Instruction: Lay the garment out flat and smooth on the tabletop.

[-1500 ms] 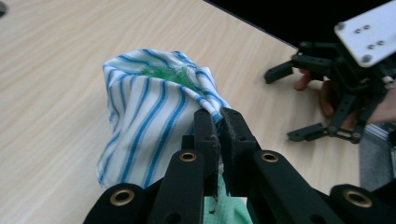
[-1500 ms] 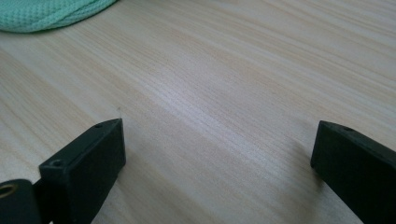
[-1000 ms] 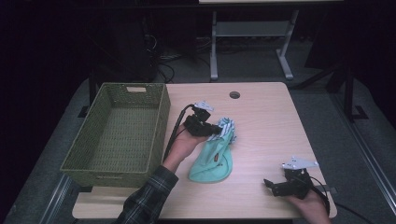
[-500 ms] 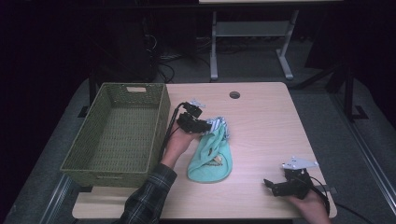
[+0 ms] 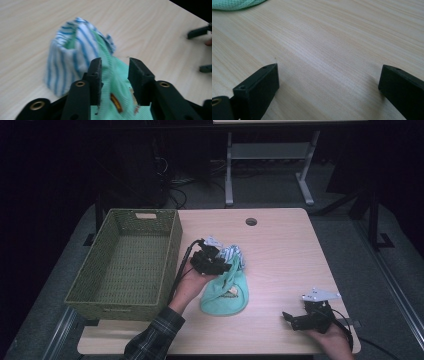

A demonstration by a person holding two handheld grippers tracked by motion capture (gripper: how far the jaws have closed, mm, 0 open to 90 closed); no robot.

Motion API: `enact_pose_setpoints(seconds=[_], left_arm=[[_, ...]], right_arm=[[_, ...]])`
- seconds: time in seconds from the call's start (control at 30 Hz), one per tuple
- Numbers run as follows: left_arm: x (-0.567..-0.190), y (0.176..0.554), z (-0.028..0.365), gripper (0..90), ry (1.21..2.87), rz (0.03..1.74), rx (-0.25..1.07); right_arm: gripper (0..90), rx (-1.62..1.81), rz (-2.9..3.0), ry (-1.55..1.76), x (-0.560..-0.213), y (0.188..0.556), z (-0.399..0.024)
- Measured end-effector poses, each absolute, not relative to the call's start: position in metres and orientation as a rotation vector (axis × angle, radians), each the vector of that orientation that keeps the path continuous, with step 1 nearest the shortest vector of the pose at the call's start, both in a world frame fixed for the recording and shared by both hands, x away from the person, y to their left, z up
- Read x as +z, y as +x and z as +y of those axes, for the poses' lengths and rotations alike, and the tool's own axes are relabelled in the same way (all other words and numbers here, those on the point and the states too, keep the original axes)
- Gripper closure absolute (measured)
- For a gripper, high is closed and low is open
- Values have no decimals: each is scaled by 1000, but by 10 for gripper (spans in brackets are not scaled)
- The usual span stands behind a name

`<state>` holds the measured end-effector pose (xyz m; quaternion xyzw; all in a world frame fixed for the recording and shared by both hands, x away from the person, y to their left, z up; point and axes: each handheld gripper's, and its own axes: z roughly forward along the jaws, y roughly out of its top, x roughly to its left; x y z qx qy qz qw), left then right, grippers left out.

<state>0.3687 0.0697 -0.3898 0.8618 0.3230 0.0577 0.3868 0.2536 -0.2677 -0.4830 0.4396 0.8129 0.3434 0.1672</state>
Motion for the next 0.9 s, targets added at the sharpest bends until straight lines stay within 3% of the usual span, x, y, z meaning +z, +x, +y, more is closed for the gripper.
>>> enact_pose_setpoints(seconds=[0.13, 0.27, 0.67, 0.9], left_arm=[[-396, 361, 60, 811, 2222, 766, 83], [-409, 356, 43, 889, 2268, 732, 39], [-453, 363, 11, 894, 2391, 715, 43], [-457, 355, -3, 895, 2403, 646, -6]], right_arm=[[27, 977, 2314, 1251, -483, 254, -268], [27, 977, 2314, 1251, -483, 254, -268], [27, 978, 2313, 1251, -483, 254, -268], [27, 978, 2313, 1251, -483, 254, -268]])
